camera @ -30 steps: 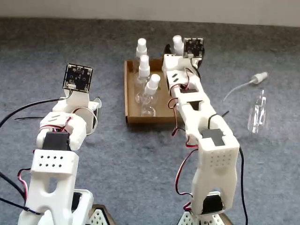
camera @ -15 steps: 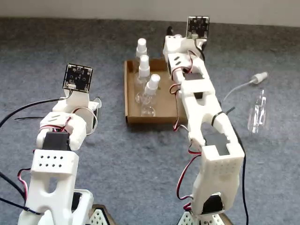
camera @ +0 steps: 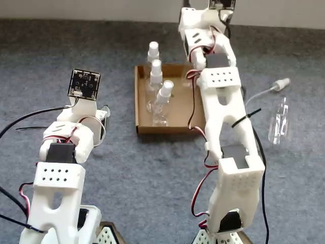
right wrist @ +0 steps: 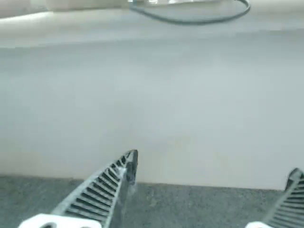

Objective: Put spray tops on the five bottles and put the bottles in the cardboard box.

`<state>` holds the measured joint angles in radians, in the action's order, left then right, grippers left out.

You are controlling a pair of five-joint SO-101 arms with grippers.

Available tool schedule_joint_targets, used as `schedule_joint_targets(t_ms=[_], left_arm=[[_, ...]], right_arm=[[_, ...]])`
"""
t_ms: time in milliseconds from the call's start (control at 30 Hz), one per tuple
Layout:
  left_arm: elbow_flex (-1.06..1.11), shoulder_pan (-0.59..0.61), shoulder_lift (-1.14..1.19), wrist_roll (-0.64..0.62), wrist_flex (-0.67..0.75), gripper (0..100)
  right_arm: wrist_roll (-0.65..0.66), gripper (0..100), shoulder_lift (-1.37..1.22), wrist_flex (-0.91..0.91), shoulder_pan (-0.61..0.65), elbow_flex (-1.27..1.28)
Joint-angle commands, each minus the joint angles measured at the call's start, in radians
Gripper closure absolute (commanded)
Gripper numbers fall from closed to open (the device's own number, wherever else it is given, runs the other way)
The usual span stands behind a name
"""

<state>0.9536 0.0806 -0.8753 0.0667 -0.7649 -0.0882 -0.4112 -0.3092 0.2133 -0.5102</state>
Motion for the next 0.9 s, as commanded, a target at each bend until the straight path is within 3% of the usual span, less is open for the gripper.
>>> schedule_joint_targets(t_ms=[0, 133, 233, 433, 633, 733, 867], left_arm=[[-0.008, 0.013, -0.005, 0.003, 0.023, 86], [-0.007, 0.012, -0.005, 0.003, 0.023, 86], [-0.007, 0.012, -0.004, 0.003, 0.021, 86], [-0.005, 0.012, -0.004, 0.003, 0.02, 86], [0.005, 0.01, -0.004, 0.003, 0.023, 86], [0.008, -0.005, -0.004, 0.003, 0.023, 86], [0.008, -0.015, -0.004, 0.003, 0.021, 86]], right_arm=[[-0.009, 59.5, 0.076, -0.17, -0.054, -0.176], [-0.009, 60.1, 0.073, -0.443, -0.197, -0.323], [-0.006, 65.6, 0.068, -0.538, -0.308, -0.401], [0.008, 70.9, -0.013, -0.756, -0.483, -0.309], [0.133, 70.9, -0.125, -1.109, -0.527, -0.302], [0.146, 70.9, -0.225, -1.127, -0.542, -0.309], [0.144, 70.9, -0.346, -1.006, -0.558, -0.314]])
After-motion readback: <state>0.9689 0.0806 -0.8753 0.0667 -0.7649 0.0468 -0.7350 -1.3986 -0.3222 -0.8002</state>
